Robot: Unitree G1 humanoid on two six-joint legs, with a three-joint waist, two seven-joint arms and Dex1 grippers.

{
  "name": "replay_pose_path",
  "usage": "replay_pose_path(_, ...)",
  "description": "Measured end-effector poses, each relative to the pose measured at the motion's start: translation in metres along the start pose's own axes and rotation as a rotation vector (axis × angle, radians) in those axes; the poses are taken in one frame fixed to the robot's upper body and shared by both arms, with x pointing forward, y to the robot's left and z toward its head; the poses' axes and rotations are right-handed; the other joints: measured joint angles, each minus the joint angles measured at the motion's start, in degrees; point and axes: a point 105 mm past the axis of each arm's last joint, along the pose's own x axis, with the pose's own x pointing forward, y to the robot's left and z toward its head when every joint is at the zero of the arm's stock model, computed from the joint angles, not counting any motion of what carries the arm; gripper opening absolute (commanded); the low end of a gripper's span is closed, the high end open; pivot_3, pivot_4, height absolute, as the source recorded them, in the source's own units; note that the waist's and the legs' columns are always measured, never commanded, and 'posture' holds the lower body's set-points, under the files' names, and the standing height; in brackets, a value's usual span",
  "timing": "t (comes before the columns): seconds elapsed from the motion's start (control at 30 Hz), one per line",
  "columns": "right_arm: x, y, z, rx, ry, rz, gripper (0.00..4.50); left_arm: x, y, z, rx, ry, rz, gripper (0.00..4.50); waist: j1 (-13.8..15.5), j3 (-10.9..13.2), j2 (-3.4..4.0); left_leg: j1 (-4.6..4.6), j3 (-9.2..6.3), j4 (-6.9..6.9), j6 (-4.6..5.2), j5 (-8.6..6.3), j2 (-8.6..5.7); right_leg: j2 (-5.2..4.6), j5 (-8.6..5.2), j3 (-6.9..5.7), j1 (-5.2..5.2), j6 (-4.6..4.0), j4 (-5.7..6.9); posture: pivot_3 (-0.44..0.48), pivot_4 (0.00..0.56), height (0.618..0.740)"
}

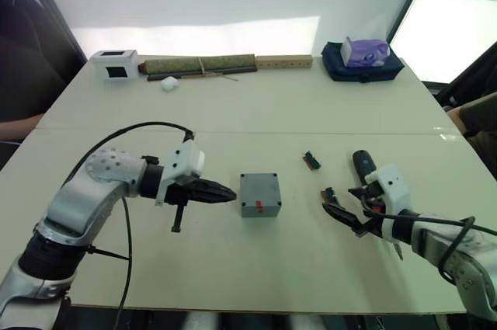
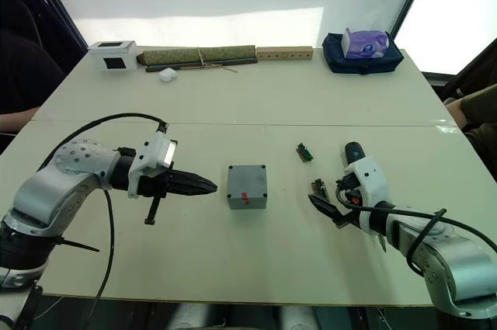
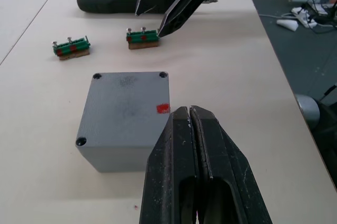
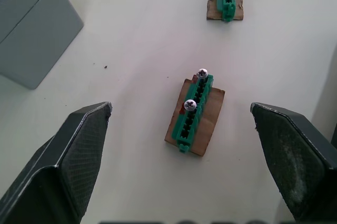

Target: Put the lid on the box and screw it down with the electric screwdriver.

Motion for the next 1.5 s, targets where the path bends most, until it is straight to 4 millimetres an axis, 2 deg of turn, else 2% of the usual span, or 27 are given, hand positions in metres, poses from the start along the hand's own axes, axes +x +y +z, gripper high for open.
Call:
replay_pose_path(0.17, 0.004, 0.0, -0.003, 0.005, 0.012, -0.009, 4.46, 0.002, 0.001, 0.002, 0.007, -0.008, 0.001, 0.0, 0.0, 0.0, 0.0, 0.0, 0.0, 0.0, 0.0, 0.0, 0.01, 0.03, 0.0, 0.0, 0.0, 0.0, 0.0, 0.0, 0.15, 0.74)
replay_pose_path(0.3, 0.007, 0.0, -0.005, 0.016, 0.021, -0.006, 4.46, 0.006, 0.009, 0.017, 0.052, -0.047, 0.015, 0.0, 0.0, 0.0, -0.01, 0.0, -0.01, 0.04, 0.0, 0.0, 0.0, 0.07, 0.0, 0.01, 0.02, 0.01, 0.01, 0.0, 0.15, 0.74)
replay_pose_path(0.8, 0.013, 0.002, 0.001, 0.025, -0.011, -0.001, 4.46, 0.006, 0.009, 0.014, 0.049, -0.037, 0.017, 0.0, -0.3, 0.0, -0.01, 0.02, -0.01, 0.04, 0.0, 0.0, 0.06, 0.14, 0.0, 0.03, 0.0, 0.01, 0.08, 0.0, 0.15, 0.74)
replay_pose_path(0.87, 0.014, 0.002, -0.001, 0.029, -0.004, 0.002, 3.93, 0.007, 0.009, 0.013, 0.048, -0.035, 0.018, 0.0, -0.2, 0.0, -0.01, 0.03, -0.01, 0.04, 0.0, 0.0, 0.06, 0.13, 0.0, 0.03, 0.0, 0.01, 0.08, 0.0, 0.15, 0.74)
replay_pose_path(0.9, 0.015, 0.003, -0.002, 0.028, 0.0, 0.007, 3.82, 0.007, 0.009, 0.013, 0.048, -0.034, 0.018, 0.0, -0.2, 0.0, -0.01, 0.03, -0.01, 0.04, 0.0, 0.0, 0.06, 0.13, 0.0, 0.03, 0.0, 0.01, 0.08, 0.0, 0.15, 0.74)
replay_pose_path(0.97, 0.016, 0.005, -0.003, 0.028, 0.005, 0.014, 3.09, 0.007, 0.009, 0.013, 0.048, -0.033, 0.021, 0.0, -0.2, 0.0, -0.01, 0.03, -0.01, 0.04, 0.0, 0.0, 0.06, 0.13, 0.0, 0.03, 0.0, 0.01, 0.08, 0.0, 0.15, 0.74)
replay_pose_path(1.0, 0.016, 0.005, -0.003, 0.029, 0.006, 0.015, 2.57, 0.007, 0.009, 0.013, 0.048, -0.033, 0.024, 0.0, -0.2, 0.0, -0.01, 0.03, -0.01, 0.04, 0.0, 0.0, 0.06, 0.13, 0.0, 0.03, 0.0, 0.01, 0.08, 0.0, 0.15, 0.74)
replay_pose_path(1.03, 0.016, 0.004, -0.003, 0.029, 0.006, 0.014, 2.37, 0.007, 0.01, 0.013, 0.048, -0.033, 0.027, 0.0, -0.2, 0.0, -0.01, 0.03, -0.01, 0.04, 0.0, 0.0, 0.06, 0.13, 0.0, 0.03, 0.0, 0.01, 0.08, 0.0, 0.15, 0.74)
replay_pose_path(1.23, 0.017, 0.003, -0.004, 0.034, 0.006, 0.011, 0.01, 0.007, 0.011, 0.013, 0.046, -0.033, 0.041, 0.0, -0.2, 0.0, -0.01, 0.03, -0.01, 0.04, 0.0, 0.0, 0.06, 0.13, 0.0, 0.03, 0.0, 0.01, 0.08, 0.0, 0.15, 0.74)
replay_pose_path(1.5, 0.017, 0.003, 0.001, 0.03, -0.004, 0.015, 0.01, 0.007, 0.012, 0.013, 0.044, -0.033, 0.055, 0.0, -0.2, 0.0, -0.01, 0.03, -0.01, 0.04, 0.0, 0.0, 0.06, 0.13, 0.0, 0.03, 0.0, 0.01, 0.09, 0.0, 0.15, 0.74)
